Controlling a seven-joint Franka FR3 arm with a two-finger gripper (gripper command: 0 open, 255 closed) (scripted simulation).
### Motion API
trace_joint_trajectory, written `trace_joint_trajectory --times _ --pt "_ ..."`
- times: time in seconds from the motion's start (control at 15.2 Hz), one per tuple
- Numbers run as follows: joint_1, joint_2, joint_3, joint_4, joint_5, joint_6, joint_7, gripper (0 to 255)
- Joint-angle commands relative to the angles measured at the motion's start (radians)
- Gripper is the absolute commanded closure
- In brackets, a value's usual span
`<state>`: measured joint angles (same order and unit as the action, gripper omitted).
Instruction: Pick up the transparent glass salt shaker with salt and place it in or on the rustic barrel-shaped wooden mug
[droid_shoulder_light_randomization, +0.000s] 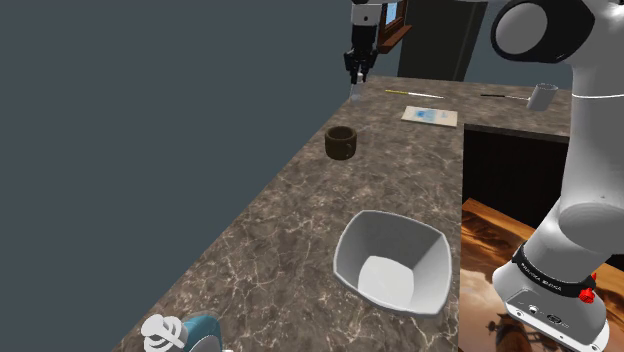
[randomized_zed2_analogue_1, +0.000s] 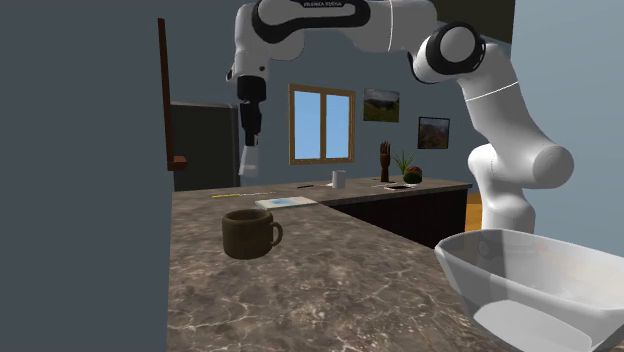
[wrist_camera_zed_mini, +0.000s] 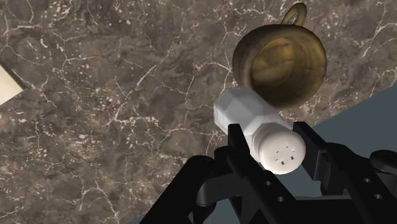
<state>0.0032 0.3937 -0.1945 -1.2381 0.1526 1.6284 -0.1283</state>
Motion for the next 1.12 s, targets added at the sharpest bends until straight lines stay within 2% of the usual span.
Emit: trace_joint_trajectory --times 0.0,0.33,1.06 --pt "0.033 -0.031 0.01 -0.023 -0.01 -0.004 0.042 255" --pt "0.11 -0.085 0.041 -0.064 -0.03 -0.007 0.149 255" --pt "0.118 -0.106 0.043 -0.243 -0.031 0.151 0.138 255"
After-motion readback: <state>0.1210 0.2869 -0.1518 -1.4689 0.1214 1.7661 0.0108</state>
